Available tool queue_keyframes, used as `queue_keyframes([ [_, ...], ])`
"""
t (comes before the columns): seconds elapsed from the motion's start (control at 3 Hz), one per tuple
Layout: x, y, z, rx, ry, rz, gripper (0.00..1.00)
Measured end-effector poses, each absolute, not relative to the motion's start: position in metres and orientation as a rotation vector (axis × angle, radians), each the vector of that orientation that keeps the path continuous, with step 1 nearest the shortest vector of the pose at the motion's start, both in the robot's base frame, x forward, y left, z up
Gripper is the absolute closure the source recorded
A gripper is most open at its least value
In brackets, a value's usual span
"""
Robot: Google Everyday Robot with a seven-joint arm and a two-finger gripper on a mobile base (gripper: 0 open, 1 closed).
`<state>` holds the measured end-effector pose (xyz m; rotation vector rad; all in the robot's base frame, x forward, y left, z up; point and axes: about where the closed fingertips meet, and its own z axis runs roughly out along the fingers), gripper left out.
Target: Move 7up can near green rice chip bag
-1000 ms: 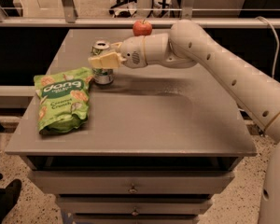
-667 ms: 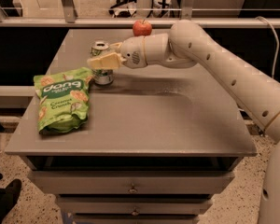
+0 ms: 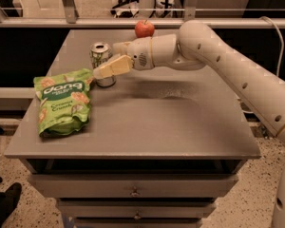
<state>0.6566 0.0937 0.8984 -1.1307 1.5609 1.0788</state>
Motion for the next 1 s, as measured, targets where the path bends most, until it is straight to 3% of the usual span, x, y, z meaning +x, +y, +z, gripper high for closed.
queue_keyframes([
  [0.33,0.655,0.054,0.916,-1.094,1.563,0.966,0.0],
  [1.0,0.64,-0.081,0.973,-0.903,1.552,0.586,0.0],
])
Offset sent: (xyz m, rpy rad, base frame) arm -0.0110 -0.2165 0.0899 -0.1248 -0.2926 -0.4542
